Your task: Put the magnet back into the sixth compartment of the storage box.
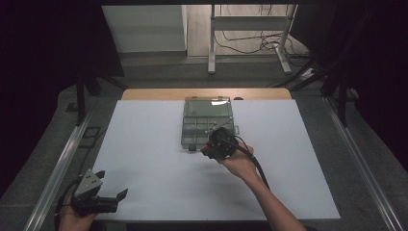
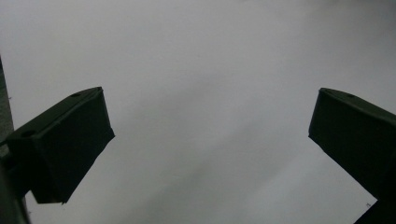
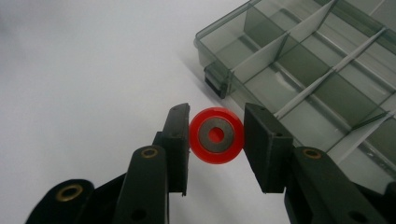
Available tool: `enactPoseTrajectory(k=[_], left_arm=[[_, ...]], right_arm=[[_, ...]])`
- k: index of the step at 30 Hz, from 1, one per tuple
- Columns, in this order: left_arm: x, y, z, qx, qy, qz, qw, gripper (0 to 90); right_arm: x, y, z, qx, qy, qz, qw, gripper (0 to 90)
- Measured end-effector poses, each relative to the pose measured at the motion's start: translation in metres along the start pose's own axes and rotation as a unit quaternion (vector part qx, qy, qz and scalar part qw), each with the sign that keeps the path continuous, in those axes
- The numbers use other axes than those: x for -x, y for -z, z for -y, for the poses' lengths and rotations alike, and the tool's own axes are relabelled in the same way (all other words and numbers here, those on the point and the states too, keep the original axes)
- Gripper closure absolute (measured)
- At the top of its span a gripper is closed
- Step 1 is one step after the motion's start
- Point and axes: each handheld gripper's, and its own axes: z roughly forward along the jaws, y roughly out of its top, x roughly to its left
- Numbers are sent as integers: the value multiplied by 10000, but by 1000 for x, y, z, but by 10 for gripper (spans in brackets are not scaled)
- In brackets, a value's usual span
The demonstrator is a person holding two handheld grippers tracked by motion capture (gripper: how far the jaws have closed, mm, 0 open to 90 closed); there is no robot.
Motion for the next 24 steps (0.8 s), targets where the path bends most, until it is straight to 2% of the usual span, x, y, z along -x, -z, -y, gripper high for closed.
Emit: enactPoseTrajectory(k=[14,24], left_arm=[[0,0,0,-8,-9,2,10000,1],[0,0,0,-13,-18,-1,10000,0]], right_arm=[[10,-6,-9,-42,-119,75,9999,625],[14,-8,-15,-28,-108,143,9998,625]])
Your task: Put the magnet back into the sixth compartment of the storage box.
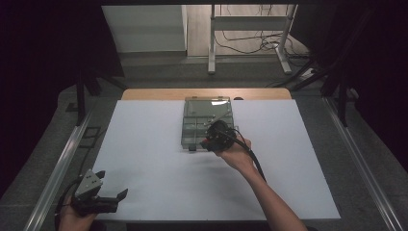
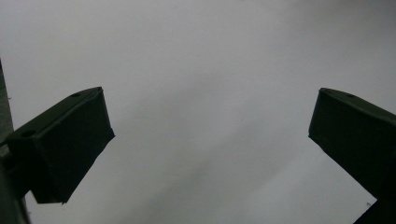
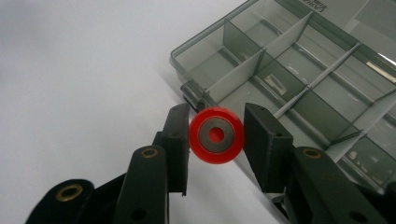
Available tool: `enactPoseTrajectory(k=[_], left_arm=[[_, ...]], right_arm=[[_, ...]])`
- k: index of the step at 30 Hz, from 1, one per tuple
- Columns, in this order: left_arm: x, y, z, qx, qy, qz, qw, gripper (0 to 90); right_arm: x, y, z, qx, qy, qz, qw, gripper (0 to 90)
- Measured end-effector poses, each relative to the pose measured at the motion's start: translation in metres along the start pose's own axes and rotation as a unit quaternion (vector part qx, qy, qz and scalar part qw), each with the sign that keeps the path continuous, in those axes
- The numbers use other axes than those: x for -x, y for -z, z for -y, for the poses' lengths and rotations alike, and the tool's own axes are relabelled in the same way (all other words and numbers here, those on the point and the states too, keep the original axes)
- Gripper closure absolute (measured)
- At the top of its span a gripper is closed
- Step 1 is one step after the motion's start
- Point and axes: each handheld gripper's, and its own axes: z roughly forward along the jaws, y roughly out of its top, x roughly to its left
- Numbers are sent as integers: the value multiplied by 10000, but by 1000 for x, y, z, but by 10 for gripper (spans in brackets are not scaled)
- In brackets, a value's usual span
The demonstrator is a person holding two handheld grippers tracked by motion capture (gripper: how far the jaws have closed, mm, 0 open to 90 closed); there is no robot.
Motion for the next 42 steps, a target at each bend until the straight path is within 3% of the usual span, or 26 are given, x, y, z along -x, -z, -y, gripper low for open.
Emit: enactPoseTrajectory(k=[42], left_arm=[[0,0,0,33,15,6,10000,0]], right_arm=[[13,-23,-28,-32,-48,199,9998,623]])
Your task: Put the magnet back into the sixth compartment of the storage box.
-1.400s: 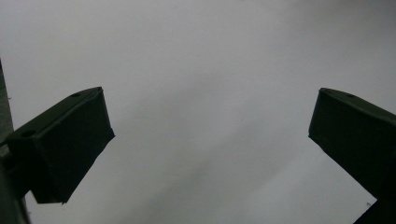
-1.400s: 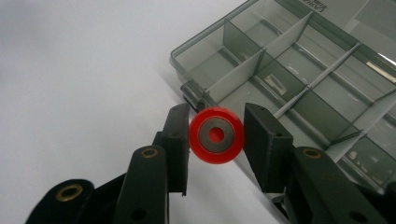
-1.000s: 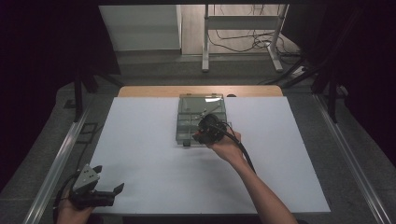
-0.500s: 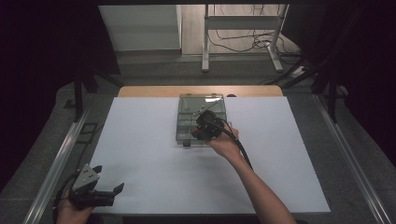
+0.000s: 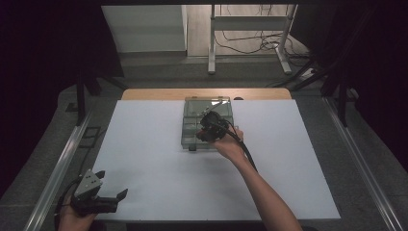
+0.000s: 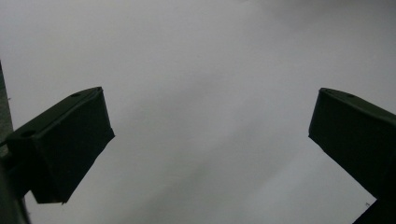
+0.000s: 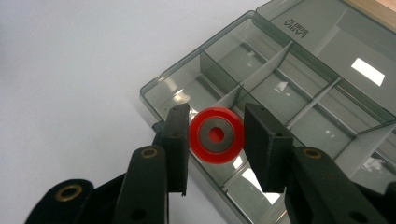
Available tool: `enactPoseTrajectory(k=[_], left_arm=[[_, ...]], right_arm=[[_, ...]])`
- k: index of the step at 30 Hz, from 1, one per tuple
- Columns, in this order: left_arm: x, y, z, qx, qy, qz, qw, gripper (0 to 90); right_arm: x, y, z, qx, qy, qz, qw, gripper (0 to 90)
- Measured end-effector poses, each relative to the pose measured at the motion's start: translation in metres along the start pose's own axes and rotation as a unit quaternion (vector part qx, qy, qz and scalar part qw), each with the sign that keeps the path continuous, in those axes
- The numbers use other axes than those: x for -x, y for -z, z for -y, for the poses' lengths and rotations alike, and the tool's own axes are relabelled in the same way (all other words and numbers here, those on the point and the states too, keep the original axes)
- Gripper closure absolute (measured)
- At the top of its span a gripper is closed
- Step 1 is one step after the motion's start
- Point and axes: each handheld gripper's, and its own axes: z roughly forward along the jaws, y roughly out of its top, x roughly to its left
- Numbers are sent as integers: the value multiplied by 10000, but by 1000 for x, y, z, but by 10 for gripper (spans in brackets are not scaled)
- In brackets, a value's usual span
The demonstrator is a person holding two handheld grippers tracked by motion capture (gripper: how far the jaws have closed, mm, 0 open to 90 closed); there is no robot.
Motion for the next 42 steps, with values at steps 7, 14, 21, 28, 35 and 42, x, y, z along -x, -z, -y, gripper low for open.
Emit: enactPoseTrajectory(k=[7,14,21,28,35,42], left_arm=[[0,0,0,8,13,9,10000,0],[0,1,0,24,24,17,10000,1],[0,1,1,45,26,22,10000,0],[-1,1,1,50,38,31,10000,0],[-1,1,1,44,28,32,10000,0],[0,1,0,34,21,28,10000,0]], right_arm=[[3,-4,-2,-12,-23,40,10000,623],[5,-11,-7,-59,-12,107,9999,623],[6,-18,-8,-123,4,166,9998,622],[8,-23,-7,-160,-31,195,9997,621],[11,-28,-6,-225,-37,211,9995,620],[11,-34,-5,-288,-22,229,9993,618]])
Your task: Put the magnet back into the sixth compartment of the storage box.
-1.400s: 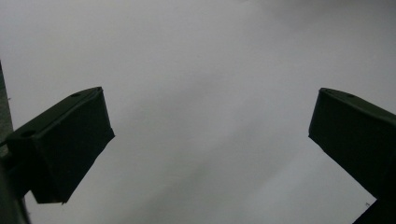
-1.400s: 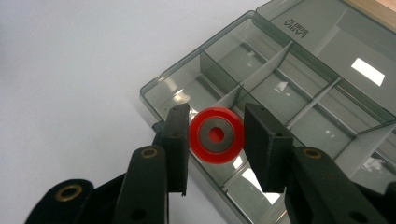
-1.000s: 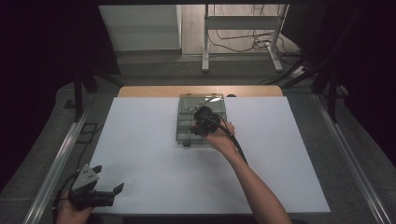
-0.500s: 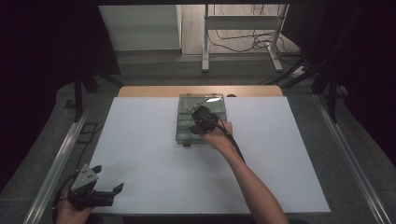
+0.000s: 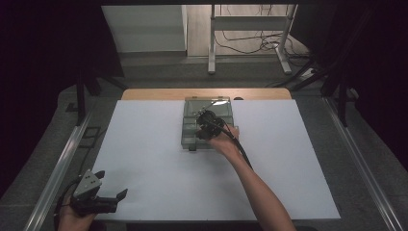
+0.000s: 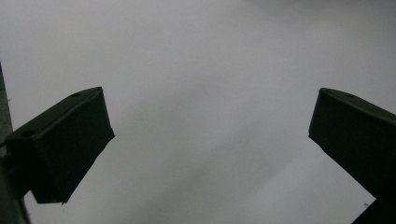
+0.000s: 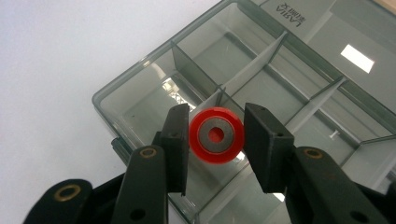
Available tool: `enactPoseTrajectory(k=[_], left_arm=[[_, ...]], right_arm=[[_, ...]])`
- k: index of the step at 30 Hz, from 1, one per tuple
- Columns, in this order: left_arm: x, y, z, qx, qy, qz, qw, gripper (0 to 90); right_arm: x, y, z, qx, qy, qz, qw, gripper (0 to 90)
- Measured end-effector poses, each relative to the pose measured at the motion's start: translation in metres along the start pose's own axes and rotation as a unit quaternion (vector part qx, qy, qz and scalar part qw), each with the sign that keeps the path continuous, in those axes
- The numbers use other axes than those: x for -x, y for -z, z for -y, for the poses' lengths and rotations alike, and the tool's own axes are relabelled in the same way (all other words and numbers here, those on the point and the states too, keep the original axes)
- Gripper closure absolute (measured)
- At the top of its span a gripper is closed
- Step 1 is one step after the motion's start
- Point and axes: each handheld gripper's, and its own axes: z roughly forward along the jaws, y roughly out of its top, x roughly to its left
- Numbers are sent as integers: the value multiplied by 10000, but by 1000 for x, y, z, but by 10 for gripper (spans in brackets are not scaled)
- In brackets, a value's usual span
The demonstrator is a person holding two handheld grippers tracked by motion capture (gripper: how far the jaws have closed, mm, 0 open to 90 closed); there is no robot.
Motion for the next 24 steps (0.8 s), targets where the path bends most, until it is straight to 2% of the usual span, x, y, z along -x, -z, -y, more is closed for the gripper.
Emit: enactPoseTrajectory(k=[16,24], left_arm=[[0,0,0,-6,-6,4,10000,0],[0,0,0,-13,-9,3,10000,0]], right_arm=[[3,-10,3,-105,-84,-27,9999,611],[2,-10,2,-77,-57,-10,10000,521]])
